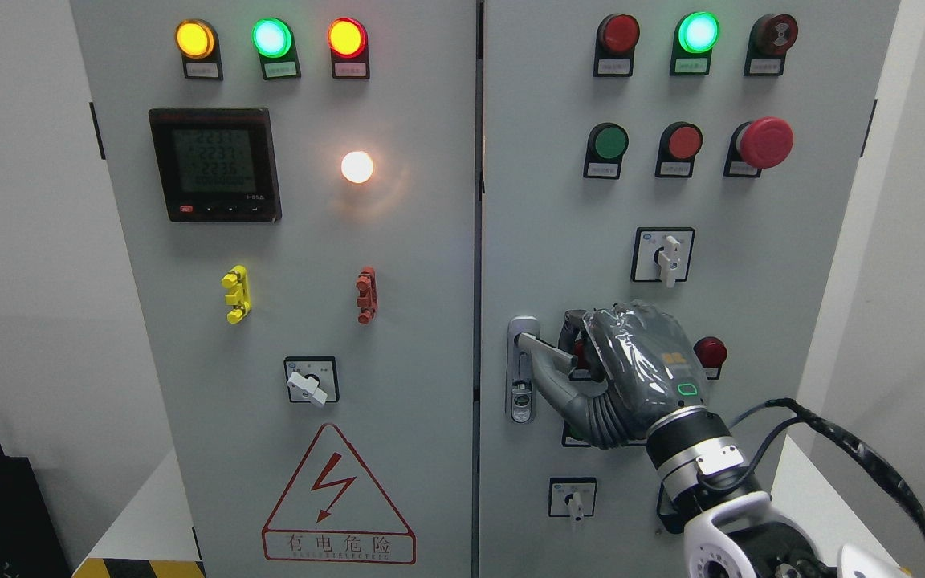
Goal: Release door handle
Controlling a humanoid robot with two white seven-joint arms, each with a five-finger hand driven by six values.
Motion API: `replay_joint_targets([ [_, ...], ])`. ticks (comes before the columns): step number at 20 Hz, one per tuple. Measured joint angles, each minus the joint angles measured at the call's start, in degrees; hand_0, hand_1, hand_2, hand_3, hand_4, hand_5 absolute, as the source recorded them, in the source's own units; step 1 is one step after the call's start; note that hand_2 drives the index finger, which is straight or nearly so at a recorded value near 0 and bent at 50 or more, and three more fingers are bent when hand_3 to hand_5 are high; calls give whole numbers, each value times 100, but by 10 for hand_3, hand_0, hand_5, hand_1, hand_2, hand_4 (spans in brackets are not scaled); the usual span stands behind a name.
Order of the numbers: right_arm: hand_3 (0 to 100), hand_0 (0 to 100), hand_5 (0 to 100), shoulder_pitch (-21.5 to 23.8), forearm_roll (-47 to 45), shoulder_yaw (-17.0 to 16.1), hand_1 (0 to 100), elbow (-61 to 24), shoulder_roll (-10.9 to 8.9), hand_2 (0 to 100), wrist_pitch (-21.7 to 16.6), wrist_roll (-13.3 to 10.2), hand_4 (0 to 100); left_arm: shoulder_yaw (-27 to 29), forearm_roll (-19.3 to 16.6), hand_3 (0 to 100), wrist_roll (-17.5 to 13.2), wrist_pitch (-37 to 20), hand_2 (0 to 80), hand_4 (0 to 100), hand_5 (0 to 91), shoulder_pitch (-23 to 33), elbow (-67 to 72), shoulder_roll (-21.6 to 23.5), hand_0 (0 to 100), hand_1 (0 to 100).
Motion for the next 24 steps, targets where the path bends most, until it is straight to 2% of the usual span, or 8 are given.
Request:
replay_joint_targets([
  [24, 1000, 578, 1000, 7, 1, -4, 345, -8, -1, 766, -54, -41, 968, -1, -2, 0, 0, 0, 0, 0, 0, 0, 0, 0, 120, 389],
])
